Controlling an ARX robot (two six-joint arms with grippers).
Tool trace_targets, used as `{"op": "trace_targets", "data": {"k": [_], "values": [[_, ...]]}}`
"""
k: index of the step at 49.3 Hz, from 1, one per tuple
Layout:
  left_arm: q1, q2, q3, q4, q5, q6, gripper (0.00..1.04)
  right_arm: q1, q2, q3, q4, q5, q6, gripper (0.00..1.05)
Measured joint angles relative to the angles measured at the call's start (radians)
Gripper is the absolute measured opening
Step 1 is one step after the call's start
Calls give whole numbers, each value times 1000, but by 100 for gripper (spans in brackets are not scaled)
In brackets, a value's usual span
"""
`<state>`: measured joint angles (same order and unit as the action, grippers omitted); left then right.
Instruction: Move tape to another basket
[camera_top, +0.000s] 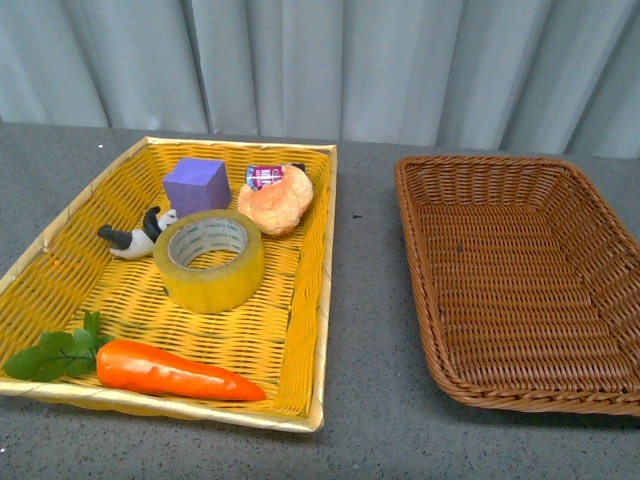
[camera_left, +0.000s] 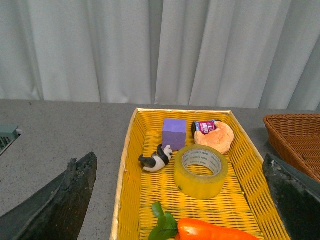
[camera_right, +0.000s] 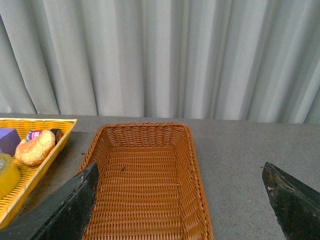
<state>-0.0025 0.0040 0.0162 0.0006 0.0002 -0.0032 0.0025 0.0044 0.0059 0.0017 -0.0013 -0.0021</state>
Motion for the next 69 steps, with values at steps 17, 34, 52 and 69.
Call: {"op": "trace_targets", "data": {"k": [17, 34, 52, 69], "values": [[0, 0, 0, 0, 0, 0, 98, 0, 0, 0, 0, 0, 0, 96], [0, 0, 0, 0, 0, 0, 98, 0, 0, 0, 0, 0, 0, 96], [0, 0, 0, 0, 0, 0, 98, 0, 0, 0, 0, 0, 0, 96], [0, 0, 0, 0, 0, 0, 98, 0, 0, 0, 0, 0, 0, 96]]}}
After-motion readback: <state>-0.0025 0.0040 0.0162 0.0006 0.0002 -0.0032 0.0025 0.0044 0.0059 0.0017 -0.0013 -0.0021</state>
